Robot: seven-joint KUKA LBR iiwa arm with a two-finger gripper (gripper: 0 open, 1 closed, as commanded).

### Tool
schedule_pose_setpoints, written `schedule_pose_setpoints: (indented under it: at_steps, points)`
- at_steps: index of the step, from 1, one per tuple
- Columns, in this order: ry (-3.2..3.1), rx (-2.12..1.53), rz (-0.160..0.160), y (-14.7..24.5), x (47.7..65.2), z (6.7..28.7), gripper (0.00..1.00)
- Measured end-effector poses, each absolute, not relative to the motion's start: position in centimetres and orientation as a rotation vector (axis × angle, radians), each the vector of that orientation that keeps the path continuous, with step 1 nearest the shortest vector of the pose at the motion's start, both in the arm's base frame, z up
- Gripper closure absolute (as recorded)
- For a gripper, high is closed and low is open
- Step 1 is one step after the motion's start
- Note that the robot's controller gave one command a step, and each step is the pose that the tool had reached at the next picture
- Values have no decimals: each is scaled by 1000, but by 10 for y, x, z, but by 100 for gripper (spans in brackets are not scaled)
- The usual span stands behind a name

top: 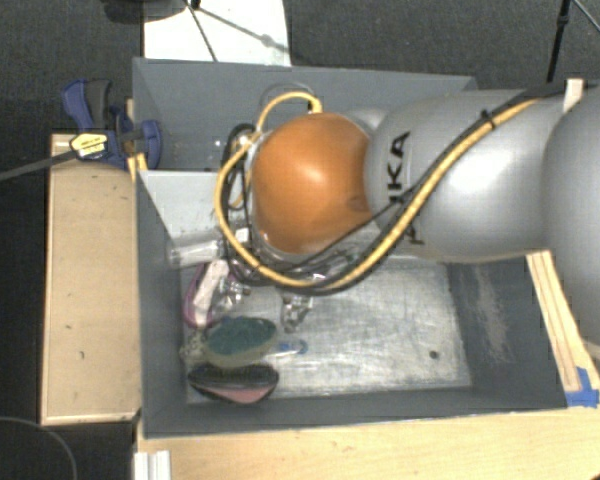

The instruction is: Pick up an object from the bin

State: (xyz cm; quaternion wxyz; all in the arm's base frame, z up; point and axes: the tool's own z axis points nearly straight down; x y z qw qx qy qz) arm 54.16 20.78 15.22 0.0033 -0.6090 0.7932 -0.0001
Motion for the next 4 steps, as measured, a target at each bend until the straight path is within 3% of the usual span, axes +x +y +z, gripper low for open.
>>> schedule_pose_setpoints:
  at_steps: [1,2,3,4]
  points:
    - [2369,-2043,-1,203,501,134,0]
    - [2268,-2126,-14,210,499,100,0]
    - [2266,-2129,-18,209,500,99,100]
    - [2255,-2169,-6,207,503,133,100]
